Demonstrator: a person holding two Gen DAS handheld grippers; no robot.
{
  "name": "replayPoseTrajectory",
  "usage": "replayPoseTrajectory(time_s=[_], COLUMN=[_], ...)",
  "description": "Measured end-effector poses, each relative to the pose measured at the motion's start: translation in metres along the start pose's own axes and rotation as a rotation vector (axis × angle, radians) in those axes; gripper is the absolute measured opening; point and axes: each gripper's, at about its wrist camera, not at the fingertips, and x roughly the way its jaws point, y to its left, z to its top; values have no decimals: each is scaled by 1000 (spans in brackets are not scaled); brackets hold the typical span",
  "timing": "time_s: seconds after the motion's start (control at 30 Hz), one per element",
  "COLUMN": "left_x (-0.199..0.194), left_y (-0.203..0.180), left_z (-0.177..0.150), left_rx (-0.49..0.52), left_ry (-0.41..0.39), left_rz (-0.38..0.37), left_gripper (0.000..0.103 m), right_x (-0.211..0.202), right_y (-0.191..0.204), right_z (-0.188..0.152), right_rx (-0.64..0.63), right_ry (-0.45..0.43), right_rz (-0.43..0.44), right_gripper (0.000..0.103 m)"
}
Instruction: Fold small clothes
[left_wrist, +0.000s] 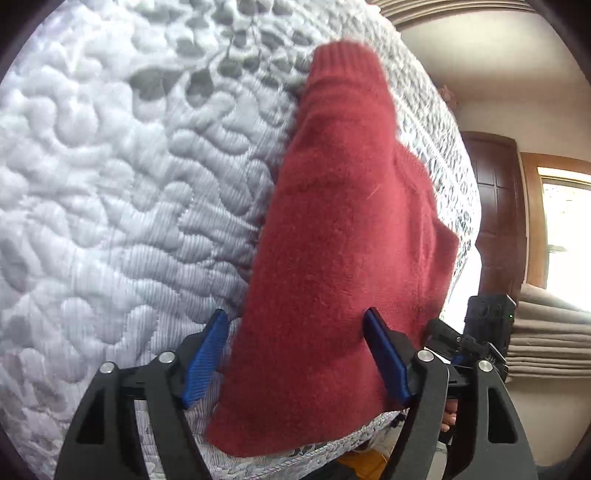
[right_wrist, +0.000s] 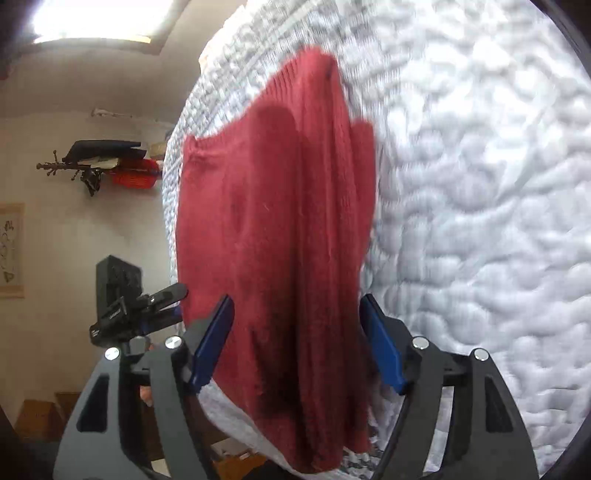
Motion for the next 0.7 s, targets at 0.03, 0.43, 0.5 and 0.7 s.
replayPoseTrajectory(time_s=[0.03,0.43,0.5,0.7], left_x=[-13,10,16,-8], left_y=[-8,-61,-65,-74], left_z=[-3,-25,-26,-41], left_rx=[22,261,271,308], left_ry=[-47,-5,8,-20], left_rz=[-10,-82,-79,-85], left_gripper=[77,81,83,88], right_x=[-17,46,33,-20], right_y=[10,19,19,81], right_z=[4,57,53,2], right_rx=[-46,-66,-77,-177], right_ry=[-60,-16,-29,-55], right_rz=[-55,-96,-107,-60], right_gripper=[66,0,0,22])
